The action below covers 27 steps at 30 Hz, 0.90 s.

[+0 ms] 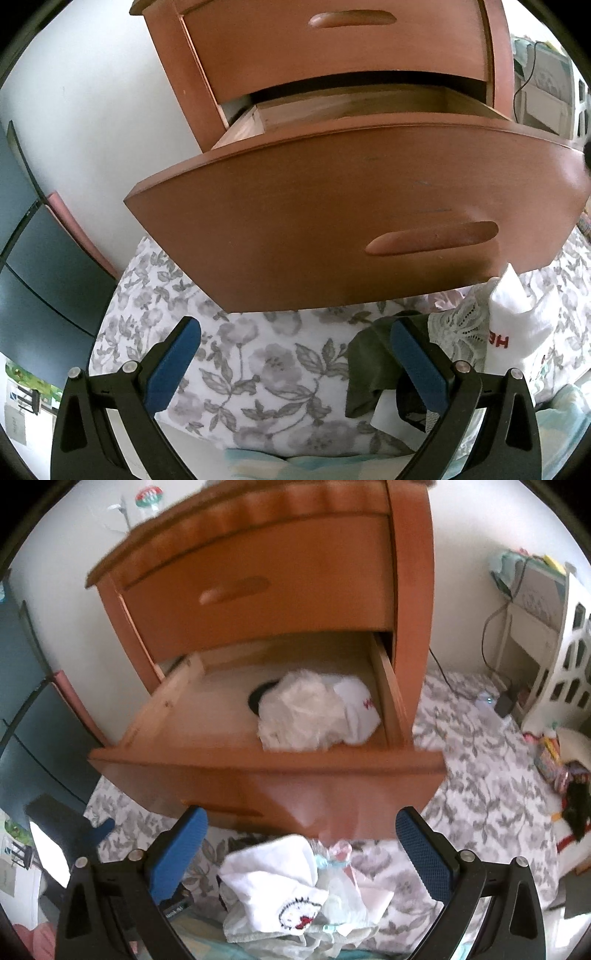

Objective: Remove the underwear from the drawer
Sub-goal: 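Raise the right gripper back into the drawer toward the white plastic bag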

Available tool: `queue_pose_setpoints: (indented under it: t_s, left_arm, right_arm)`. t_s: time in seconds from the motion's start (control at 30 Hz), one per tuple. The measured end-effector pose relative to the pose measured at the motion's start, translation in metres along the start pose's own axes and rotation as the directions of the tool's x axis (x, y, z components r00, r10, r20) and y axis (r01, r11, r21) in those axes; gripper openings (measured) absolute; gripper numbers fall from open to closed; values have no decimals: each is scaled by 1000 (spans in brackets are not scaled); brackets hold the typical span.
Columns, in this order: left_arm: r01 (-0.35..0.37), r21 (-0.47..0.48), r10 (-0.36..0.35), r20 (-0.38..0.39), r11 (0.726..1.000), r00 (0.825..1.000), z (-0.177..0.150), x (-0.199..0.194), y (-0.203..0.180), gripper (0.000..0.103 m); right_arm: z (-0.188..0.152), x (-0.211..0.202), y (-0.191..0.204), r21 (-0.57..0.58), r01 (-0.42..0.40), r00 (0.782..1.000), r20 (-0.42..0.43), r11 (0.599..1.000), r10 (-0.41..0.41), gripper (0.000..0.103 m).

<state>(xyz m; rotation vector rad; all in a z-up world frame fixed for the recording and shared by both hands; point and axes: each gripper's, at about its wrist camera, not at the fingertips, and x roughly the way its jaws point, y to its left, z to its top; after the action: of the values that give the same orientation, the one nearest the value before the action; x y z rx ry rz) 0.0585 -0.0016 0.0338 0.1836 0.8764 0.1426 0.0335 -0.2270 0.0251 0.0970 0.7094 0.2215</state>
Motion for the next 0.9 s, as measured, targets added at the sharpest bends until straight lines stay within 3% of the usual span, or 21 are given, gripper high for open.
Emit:
queue_pose_setpoints:
  t_s: [0.13, 0.53, 0.9]
  left_arm:
    - [10, -7, -10, -7, 1000, 1000, 0, 2, 1, 103]
    - [41, -38, -42, -39, 998, 998, 1, 11, 6, 102]
    - [58, -62, -62, -62, 996, 996, 1, 18, 12, 102]
  right_arm:
    - [25, -16, 0, -20, -40, 998, 44, 999, 40, 103]
    - [102, -20, 12, -165, 2, 997, 82, 986, 12, 103]
    - [136, 35, 26, -237, -18, 998, -67, 971, 2, 103]
